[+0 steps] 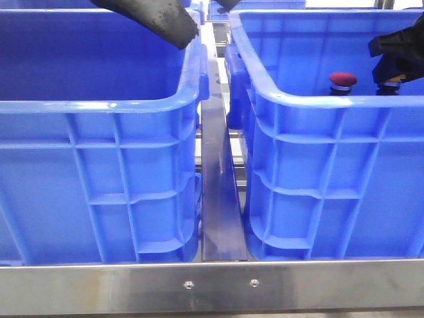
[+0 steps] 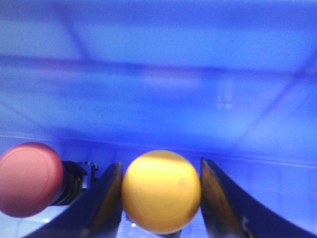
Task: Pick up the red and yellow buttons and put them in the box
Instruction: 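Lower the yellow button beside the red one and open the right gripper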
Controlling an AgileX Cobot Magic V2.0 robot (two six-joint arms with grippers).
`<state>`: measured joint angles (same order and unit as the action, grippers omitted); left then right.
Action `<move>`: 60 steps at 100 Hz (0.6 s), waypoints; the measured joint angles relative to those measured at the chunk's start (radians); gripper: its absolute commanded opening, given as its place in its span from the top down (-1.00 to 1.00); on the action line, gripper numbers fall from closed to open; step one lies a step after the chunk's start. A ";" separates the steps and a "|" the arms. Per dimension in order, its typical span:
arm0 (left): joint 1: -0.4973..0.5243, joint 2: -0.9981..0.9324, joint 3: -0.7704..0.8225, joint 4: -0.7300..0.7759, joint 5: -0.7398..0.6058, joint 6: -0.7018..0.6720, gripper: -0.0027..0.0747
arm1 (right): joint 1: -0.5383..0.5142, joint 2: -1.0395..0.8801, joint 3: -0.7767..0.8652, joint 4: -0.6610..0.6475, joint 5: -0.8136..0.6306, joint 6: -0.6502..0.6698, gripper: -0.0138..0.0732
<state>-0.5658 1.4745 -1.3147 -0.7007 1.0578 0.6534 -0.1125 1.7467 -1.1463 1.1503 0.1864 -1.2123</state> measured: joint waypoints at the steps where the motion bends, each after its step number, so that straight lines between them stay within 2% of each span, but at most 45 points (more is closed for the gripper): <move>1: 0.000 0.000 0.000 0.000 0.000 0.000 -0.50 | 0.000 0.000 0.000 0.000 0.000 0.000 -0.29; 11: 0.000 0.000 0.000 0.000 0.000 0.000 -0.50 | 0.000 0.000 -0.002 0.000 0.017 0.000 -0.46; 60: 0.000 0.000 0.000 0.000 0.000 0.000 -0.50 | 0.000 -0.047 -0.002 0.000 0.056 0.000 -0.45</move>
<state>-0.5658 1.4745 -1.3147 -0.7007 1.0578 0.6534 -0.1125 1.6997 -1.1479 1.1503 0.2426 -1.2123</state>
